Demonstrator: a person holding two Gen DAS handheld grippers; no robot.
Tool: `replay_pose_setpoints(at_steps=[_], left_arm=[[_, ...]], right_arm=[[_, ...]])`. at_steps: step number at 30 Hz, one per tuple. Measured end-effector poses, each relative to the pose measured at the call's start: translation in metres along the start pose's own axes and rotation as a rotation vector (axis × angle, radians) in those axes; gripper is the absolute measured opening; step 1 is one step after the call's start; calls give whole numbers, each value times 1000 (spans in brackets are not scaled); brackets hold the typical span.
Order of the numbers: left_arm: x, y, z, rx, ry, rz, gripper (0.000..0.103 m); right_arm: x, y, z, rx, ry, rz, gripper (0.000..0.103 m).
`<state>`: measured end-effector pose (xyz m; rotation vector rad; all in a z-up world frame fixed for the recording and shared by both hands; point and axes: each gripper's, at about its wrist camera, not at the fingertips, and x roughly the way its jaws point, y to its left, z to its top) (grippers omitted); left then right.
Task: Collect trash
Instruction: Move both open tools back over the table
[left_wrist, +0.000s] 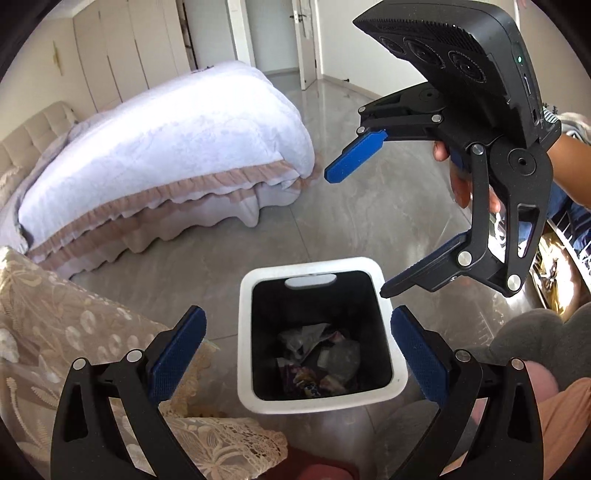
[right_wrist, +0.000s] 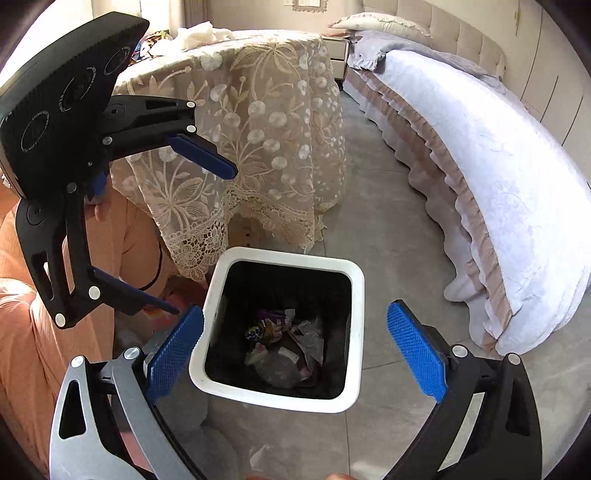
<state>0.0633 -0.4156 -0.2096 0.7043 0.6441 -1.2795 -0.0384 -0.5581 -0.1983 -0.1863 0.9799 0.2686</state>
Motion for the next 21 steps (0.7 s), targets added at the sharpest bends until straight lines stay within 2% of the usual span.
replay_pose_setpoints(at_steps=[5, 10, 15, 21], left_arm=[[-31, 6, -1, -58, -52, 49, 99], [-68, 11, -4, -115, -95, 159, 99], [-109, 21, -13, -173, -151, 236, 99], [-143, 42, -30, -222, -157, 350, 99]], right_arm=[[-18, 16, 19, -43, -56, -4, 99], [-35, 33, 44, -62, -132, 2, 99], [-44, 49, 73, -65, -205, 30, 99], [-40, 63, 111, -67, -251, 80, 99]])
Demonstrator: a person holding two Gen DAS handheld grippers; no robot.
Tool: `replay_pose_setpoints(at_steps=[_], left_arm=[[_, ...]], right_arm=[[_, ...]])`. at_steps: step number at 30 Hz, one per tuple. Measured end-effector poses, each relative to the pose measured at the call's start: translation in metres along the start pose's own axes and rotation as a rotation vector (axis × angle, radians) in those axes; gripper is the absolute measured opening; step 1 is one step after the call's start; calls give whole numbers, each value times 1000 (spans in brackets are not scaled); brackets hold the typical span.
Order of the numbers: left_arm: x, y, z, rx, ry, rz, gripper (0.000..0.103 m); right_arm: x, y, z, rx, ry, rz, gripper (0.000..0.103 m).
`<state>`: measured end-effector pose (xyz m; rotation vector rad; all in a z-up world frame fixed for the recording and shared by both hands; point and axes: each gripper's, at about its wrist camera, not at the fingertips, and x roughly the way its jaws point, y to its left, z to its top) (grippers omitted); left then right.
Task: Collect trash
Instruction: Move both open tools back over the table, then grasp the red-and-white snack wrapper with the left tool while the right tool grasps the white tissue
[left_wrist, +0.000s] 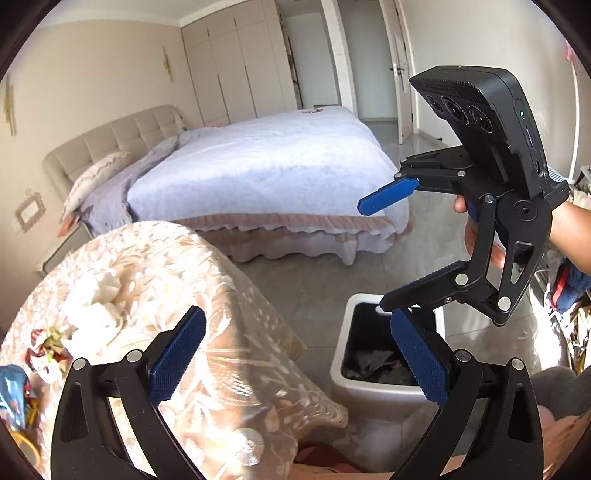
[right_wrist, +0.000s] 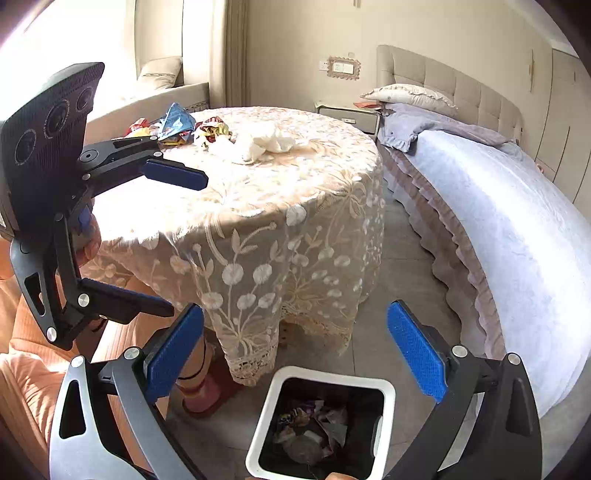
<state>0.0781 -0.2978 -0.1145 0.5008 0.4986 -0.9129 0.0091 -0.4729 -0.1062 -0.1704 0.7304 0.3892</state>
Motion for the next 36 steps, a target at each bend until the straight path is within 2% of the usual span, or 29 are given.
replay_pose_setpoints(at_steps=[8, 14, 20, 28, 36], left_arm=[[-33, 61, -12, -129, -22, 135, 99], [-50, 113, -23, -212, 10, 233, 99], [-57, 160, -42, -250, 73, 328, 99], [-43, 210, -54, -314, 118, 346, 99], [-5, 246, -43, -233, 182, 306, 99]], right_arm=[[26, 24, 46, -50, -10, 43, 99], [55, 45, 80, -116, -7, 75, 99], [95, 63, 113, -177, 16, 102, 99], [137, 70, 140, -231, 62, 137, 99], [182, 66, 166, -310, 131, 130, 99]])
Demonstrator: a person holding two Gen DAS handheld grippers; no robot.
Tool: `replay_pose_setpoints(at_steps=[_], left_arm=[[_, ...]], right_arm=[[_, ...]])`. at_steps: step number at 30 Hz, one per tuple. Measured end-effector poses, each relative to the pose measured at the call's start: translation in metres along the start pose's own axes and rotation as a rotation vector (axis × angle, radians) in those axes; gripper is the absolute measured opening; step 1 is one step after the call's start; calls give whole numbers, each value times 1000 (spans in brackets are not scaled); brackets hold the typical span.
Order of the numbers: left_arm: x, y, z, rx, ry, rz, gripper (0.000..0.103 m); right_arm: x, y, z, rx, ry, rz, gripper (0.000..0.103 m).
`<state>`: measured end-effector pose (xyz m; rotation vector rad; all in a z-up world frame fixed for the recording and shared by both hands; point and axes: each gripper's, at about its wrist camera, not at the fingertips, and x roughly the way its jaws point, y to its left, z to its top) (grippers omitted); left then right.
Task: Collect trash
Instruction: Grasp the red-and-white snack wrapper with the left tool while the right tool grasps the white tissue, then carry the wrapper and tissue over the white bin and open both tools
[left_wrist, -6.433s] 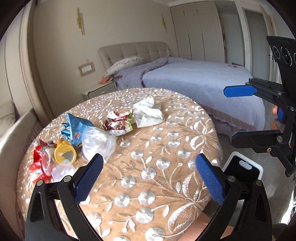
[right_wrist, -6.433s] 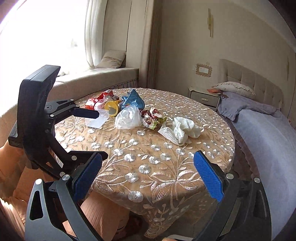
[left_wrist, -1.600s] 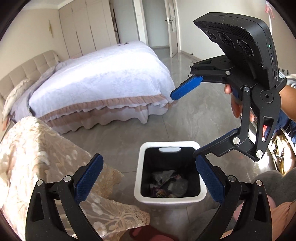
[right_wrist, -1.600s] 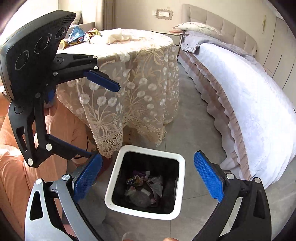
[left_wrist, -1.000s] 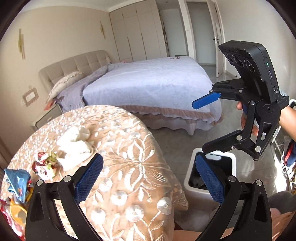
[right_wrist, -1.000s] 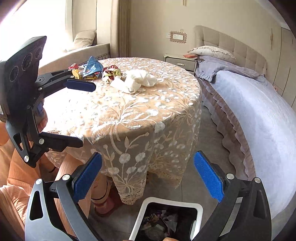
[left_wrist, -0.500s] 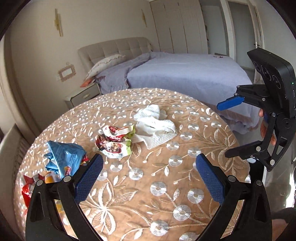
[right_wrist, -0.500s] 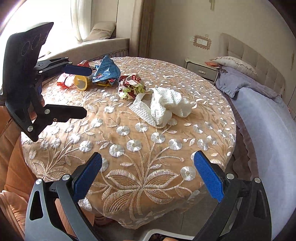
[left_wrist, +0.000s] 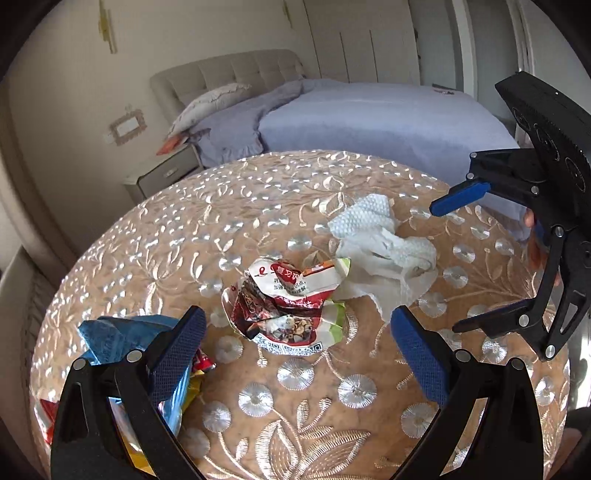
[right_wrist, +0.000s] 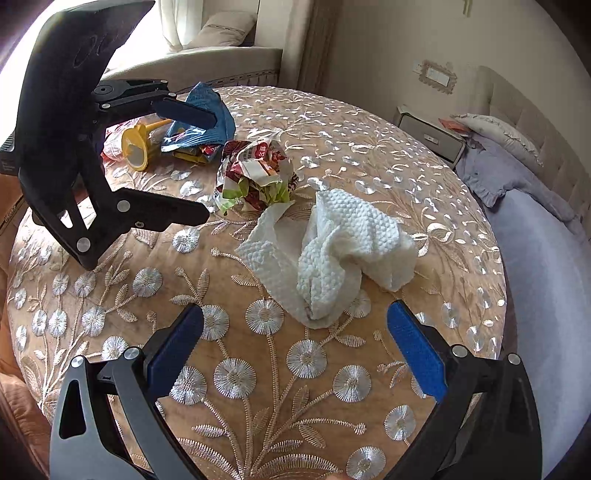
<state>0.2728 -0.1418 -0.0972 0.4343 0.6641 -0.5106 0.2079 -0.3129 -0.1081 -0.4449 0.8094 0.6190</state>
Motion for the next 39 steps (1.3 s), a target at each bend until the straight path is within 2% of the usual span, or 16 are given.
replay_pose_setpoints(at_steps=[5, 10, 11, 12, 13, 15, 16, 17, 19, 20, 29, 39], left_arm=[[26, 13, 13, 22, 45, -23, 99], [46, 25, 14, -28, 106, -77, 98], [48, 26, 13, -40, 112, -91, 95], [49, 26, 12, -42, 112, -102, 81], [49, 24, 10, -40, 117, -107, 76], [48, 21, 7, -31, 108, -91, 71], [45, 19, 6, -25, 99, -82, 70], [43, 19, 5, -26, 94, -76, 67], [37, 18, 6, -49, 88, -88, 64], [34, 17, 6, -59, 83, -93, 64], [-13, -12, -8, -65, 42, -102, 63], [-79, -93, -21, -1, -34, -70, 63]], right_arm=[[28, -15, 20, -38, 51, -3, 99], [55, -33, 34, 6, 93, 69, 99], [57, -35, 34, 15, 90, 80, 99], [58, -36, 36, 22, 84, 86, 99], [58, -36, 35, 28, 72, 84, 99], [54, -34, 34, 42, 48, 122, 81], [51, -33, 33, 55, 39, 120, 60], [47, -31, 32, 59, 35, 122, 47], [39, -27, 27, 66, 31, 121, 31], [35, -26, 24, 75, 30, 122, 28], [-44, 5, -11, 107, -85, 93, 26], [-124, 34, -71, 160, -156, 31, 27]])
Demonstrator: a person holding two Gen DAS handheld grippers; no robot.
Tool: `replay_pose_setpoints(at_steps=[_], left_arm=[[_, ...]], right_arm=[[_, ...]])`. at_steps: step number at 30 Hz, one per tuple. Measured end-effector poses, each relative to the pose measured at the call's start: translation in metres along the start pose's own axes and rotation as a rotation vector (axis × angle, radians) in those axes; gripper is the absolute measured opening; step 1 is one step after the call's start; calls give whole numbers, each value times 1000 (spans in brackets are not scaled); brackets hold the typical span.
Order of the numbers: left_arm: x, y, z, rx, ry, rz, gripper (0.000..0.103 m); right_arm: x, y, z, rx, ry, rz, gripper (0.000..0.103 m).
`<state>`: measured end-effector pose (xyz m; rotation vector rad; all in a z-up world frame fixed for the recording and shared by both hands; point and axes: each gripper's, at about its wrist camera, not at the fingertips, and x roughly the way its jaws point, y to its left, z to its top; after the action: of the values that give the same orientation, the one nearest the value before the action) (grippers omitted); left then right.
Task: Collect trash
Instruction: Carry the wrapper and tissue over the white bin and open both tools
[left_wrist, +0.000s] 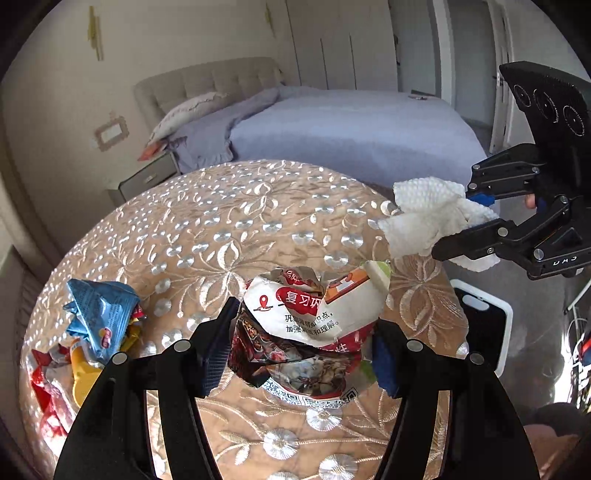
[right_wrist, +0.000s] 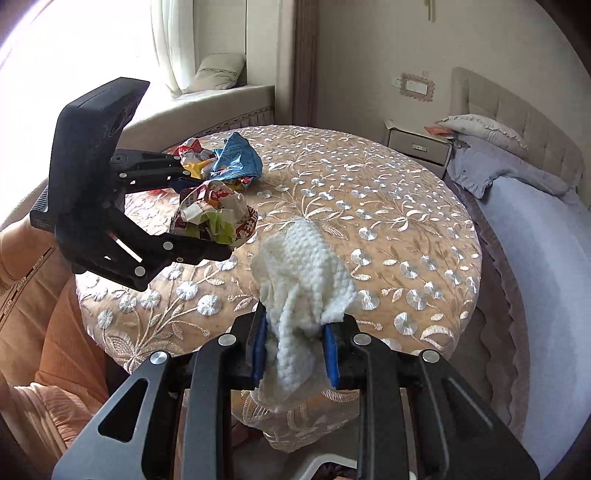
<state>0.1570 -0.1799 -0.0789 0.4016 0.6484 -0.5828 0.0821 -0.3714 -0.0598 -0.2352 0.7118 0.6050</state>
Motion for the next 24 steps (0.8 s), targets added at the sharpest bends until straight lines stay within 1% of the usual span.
replay_pose_setpoints(at_steps=[3, 10, 18, 24], left_arm=[[-9, -27, -1, 27, -11, -3, 63], [-20, -88, -6, 104, -31, -50, 63], [-11, -152, -7, 189, -28, -126, 63], [15, -191, -11, 212, 24, -182, 63]], right_arm=[[-21, 2, -18, 31, -9, -14, 27], [-59, 8, -61, 69, -2, -65, 28], [-86, 8, -111, 127, 25, -111, 28], [-96, -4, -150, 204, 45, -140, 28]])
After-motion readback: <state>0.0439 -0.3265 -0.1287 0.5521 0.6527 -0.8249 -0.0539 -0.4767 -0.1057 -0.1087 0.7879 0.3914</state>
